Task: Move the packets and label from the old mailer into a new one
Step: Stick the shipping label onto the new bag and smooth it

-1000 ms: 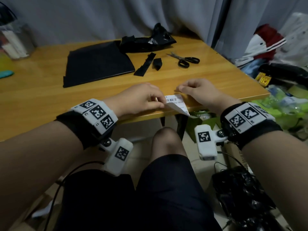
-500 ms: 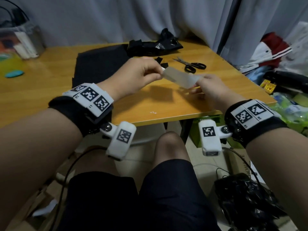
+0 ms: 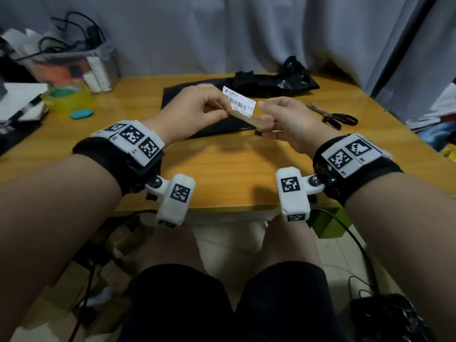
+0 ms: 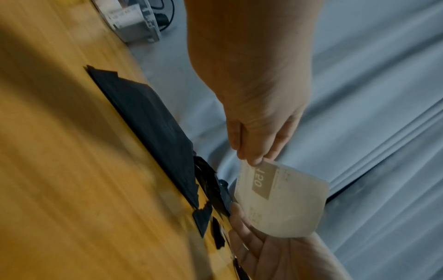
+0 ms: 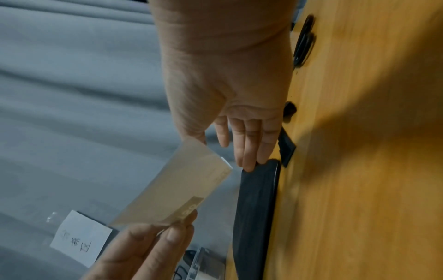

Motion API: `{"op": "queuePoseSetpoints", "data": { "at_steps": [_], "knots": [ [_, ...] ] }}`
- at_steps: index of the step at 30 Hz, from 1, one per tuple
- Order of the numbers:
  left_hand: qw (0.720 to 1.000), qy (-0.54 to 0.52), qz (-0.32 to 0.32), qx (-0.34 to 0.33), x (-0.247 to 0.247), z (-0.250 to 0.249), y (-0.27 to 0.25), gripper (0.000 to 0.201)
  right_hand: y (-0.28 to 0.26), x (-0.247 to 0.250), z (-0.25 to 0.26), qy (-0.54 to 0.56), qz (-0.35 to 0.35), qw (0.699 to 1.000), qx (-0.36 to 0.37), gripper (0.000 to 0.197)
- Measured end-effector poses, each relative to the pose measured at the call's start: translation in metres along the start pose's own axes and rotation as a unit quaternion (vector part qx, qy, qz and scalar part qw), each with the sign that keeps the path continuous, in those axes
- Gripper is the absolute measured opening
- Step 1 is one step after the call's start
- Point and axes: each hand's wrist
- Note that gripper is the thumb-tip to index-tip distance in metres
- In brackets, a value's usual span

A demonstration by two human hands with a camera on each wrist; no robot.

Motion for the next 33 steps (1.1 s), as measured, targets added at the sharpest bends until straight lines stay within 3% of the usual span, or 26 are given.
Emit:
{"op": "queuePoseSetpoints", "data": {
  "at_steps": [5,9,11,13,16,17,20,22,24,27,29,33],
  "knots": [
    [0.999,-0.017,0.032,-0.011,0.012,0.022,0.003,0.015,0.036,-0.025,0.003,0.017,0.016,1.000,0.004,0.062],
    [0.996,-0.021,0.083,0.003,0.020,0.042,0.012,0.025,0.067,-0.036,0.014,-0.058,0.040,0.997,0.040,0.070],
    [0.995,-0.023,0.099,0.015,0.025,0.051,0.018,0.033,0.081,-0.040,0.021,-0.111,0.062,0.990,0.058,0.062],
    [0.995,-0.021,0.095,0.032,0.027,0.060,0.026,0.040,0.092,-0.045,0.029,-0.152,0.069,0.982,0.086,0.041],
    [0.994,-0.069,0.038,0.075,0.027,0.070,0.038,0.041,0.106,-0.053,0.037,-0.190,0.059,0.972,0.128,0.006],
    [0.989,-0.108,0.011,0.098,0.026,0.073,0.040,0.036,0.111,-0.055,0.039,-0.197,0.053,0.969,0.140,0.006],
    [0.957,-0.222,-0.060,0.175,0.027,0.078,0.046,0.021,0.126,-0.060,0.040,-0.169,0.033,0.972,0.163,0.014],
    [0.945,-0.206,-0.077,0.242,0.028,0.089,0.051,0.043,0.134,-0.061,0.040,-0.131,0.022,0.978,0.163,0.015],
    [0.915,-0.237,-0.049,0.322,0.028,0.098,0.054,0.051,0.141,-0.063,0.038,-0.091,0.014,0.984,0.151,0.015],
    [0.870,-0.286,-0.012,0.402,0.025,0.109,0.054,0.018,0.145,-0.064,0.035,-0.031,0.013,0.992,0.123,0.013],
    [0.847,-0.310,-0.018,0.431,0.021,0.114,0.052,0.012,0.146,-0.066,0.029,-0.014,0.011,0.995,0.095,0.015],
    [0.835,-0.287,-0.011,0.469,0.009,0.115,0.049,0.016,0.150,-0.069,0.006,-0.086,-0.023,0.995,0.047,0.024]
  ]
}}
Point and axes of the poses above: each hand's wrist, its own y-axis towards the middle knuckle, its own x-axis out of the back of the hand, z = x × y, and after that the axes turned 10 degrees about y, right-handed
